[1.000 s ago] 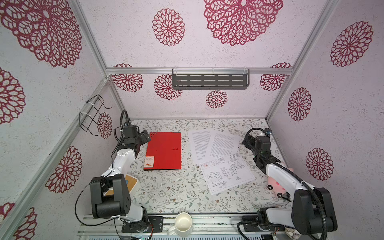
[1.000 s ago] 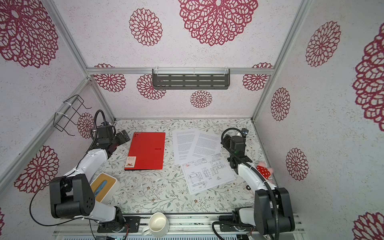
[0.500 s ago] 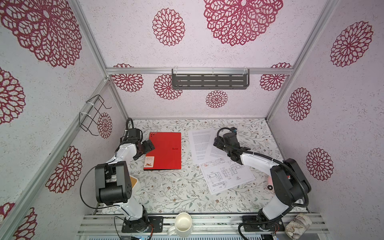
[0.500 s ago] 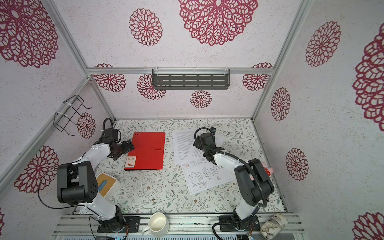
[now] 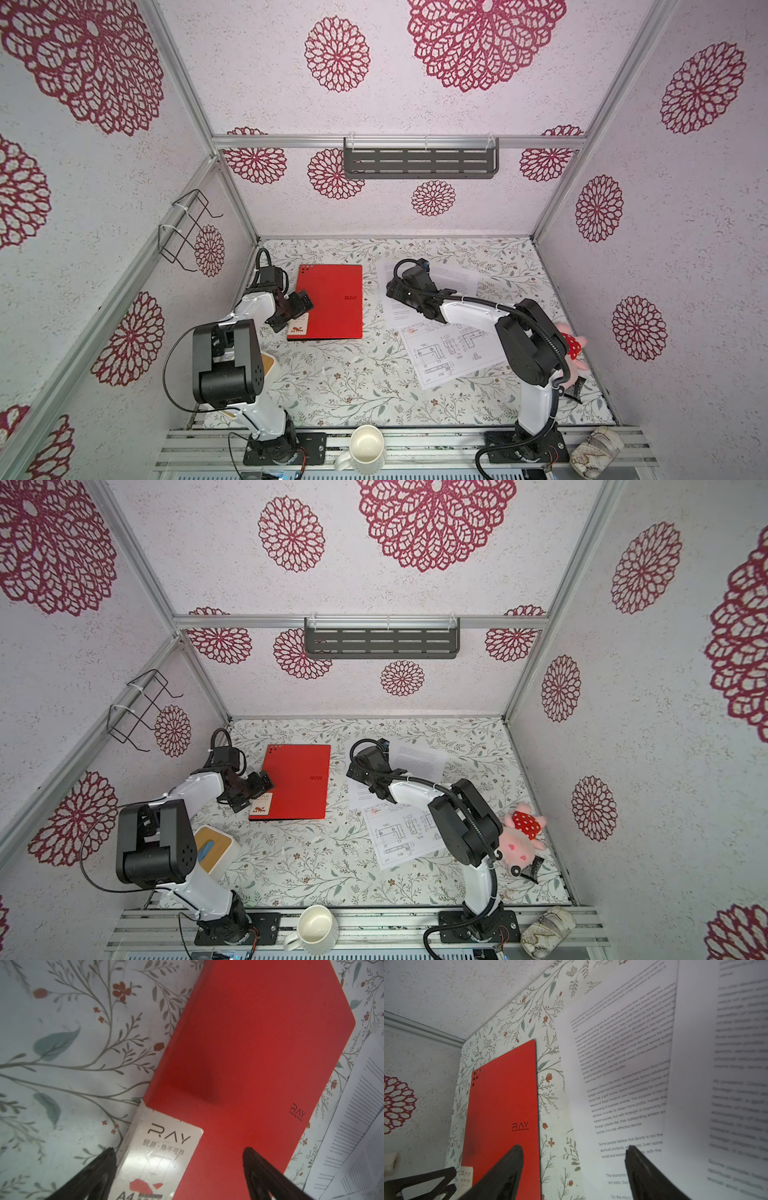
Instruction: Put the files into the folder
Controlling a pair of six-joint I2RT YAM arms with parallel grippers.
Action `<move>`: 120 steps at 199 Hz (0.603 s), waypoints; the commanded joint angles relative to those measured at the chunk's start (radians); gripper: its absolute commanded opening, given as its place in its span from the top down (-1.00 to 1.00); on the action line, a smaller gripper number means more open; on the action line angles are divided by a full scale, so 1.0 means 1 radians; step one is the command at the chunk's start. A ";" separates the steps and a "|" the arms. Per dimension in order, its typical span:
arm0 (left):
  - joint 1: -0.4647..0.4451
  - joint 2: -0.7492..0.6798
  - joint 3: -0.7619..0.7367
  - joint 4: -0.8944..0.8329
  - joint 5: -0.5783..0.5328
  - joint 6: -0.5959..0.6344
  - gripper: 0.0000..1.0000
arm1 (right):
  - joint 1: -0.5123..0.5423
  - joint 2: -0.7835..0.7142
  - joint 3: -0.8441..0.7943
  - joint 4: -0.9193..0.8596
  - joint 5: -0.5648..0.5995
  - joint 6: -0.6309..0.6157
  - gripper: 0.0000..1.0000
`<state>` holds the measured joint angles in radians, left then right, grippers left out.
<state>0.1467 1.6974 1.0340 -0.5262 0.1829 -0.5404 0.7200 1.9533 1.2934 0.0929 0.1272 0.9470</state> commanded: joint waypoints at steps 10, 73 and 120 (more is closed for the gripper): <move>0.006 0.029 0.004 0.026 0.072 0.031 -0.99 | 0.021 0.028 0.070 -0.044 -0.051 0.039 -0.57; 0.006 0.102 0.046 0.024 0.142 0.069 -0.83 | 0.035 0.101 0.142 -0.107 -0.126 0.030 -0.53; 0.000 0.089 0.014 0.058 0.190 0.052 -0.75 | 0.036 0.200 0.251 -0.185 -0.197 -0.015 -0.41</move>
<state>0.1474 1.7855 1.0626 -0.5053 0.3206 -0.4915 0.7528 2.1208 1.4803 -0.0208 -0.0257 0.9630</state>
